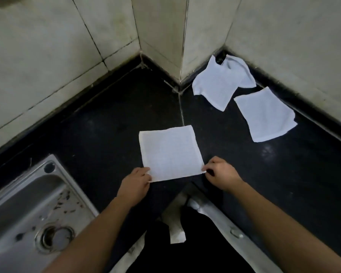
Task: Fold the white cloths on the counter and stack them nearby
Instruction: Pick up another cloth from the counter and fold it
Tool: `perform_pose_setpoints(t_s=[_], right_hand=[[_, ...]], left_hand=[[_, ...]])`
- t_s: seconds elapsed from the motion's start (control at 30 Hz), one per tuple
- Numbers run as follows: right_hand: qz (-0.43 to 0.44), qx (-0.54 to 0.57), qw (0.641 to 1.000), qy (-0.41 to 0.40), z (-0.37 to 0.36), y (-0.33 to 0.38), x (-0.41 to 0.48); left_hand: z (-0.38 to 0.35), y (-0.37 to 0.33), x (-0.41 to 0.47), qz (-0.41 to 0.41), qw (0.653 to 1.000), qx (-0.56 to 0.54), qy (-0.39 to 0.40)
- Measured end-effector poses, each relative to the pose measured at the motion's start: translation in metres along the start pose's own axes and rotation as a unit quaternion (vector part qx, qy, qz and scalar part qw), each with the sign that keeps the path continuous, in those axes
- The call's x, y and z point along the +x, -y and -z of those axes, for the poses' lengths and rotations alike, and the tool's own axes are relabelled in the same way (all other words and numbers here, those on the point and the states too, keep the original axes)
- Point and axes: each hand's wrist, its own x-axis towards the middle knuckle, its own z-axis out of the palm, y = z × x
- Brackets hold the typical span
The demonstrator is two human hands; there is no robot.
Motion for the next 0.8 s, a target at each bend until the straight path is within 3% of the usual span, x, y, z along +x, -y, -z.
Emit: perform_pose_setpoints(t_s=[0.23, 0.37, 0.43, 0.5, 0.63, 0.8], right_hand=[[0.035, -0.019, 0.999, 0.011, -0.005, -0.005, -0.004], [0.014, 0.072, 0.997, -0.017, 0.012, 0.001, 0.021], [-0.008, 0.141, 0.989, -0.047, 0.02, 0.005, 0.036], [-0.04, 0.21, 0.975, -0.066, 0.026, 0.01, 0.055], [-0.119, 0.317, 0.937, -0.089, 0.028, 0.017, 0.095], [-0.156, 0.323, 0.928, -0.104, 0.027, 0.017, 0.135]], left_hand=[[-0.008, 0.006, -0.006, -0.028, 0.999, 0.012, 0.022], [0.011, 0.011, 0.018, 0.069, 0.992, -0.105, 0.026], [0.022, 0.011, 0.036, 0.168, 0.959, -0.229, -0.01], [0.03, 0.014, 0.055, 0.258, 0.904, -0.337, -0.057], [0.039, 0.022, 0.087, 0.353, 0.798, -0.475, -0.114], [0.035, 0.032, 0.118, 0.404, 0.747, -0.504, -0.158]])
